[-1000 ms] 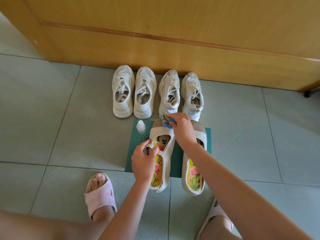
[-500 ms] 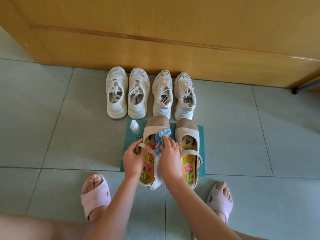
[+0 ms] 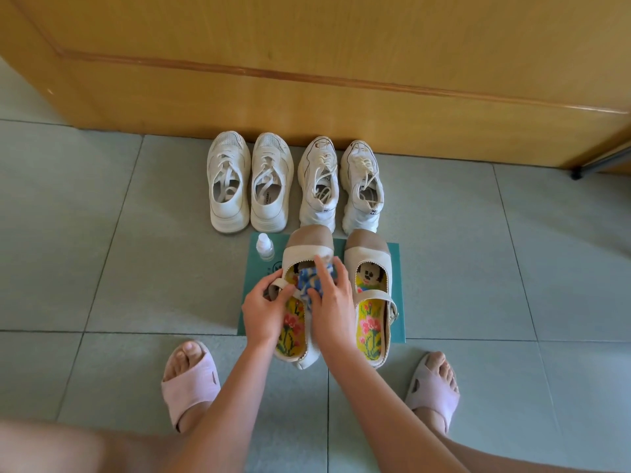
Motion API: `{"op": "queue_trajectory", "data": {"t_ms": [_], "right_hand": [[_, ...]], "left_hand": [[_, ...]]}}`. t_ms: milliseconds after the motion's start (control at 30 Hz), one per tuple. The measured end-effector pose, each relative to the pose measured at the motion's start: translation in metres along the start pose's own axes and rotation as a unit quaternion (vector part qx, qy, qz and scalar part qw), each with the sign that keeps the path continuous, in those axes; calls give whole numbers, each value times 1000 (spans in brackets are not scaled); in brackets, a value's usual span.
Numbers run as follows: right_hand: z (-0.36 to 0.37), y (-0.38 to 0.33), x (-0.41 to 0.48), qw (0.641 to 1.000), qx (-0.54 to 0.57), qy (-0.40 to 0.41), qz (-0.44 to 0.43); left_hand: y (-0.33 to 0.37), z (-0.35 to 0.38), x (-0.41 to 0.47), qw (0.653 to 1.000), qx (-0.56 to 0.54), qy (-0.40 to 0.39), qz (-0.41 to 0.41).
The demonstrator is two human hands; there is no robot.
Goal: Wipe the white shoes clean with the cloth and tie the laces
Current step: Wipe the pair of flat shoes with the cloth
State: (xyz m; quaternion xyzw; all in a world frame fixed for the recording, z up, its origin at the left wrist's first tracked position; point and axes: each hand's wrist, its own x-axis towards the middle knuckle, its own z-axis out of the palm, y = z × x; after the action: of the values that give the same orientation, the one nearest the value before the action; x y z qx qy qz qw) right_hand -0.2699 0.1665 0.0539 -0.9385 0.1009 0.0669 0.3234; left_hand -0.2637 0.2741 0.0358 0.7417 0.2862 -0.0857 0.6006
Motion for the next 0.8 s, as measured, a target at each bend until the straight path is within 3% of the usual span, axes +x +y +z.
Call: {"op": "queue_trajectory", "data": {"t_ms": [433, 800], "right_hand": [[6, 3, -51, 1000, -11, 3, 21], [-7, 4, -99, 963, 205, -35, 170]], "left_hand": [[1, -1, -1, 998, 45, 9, 40], [3, 3, -6, 999, 36, 19, 24]]}}
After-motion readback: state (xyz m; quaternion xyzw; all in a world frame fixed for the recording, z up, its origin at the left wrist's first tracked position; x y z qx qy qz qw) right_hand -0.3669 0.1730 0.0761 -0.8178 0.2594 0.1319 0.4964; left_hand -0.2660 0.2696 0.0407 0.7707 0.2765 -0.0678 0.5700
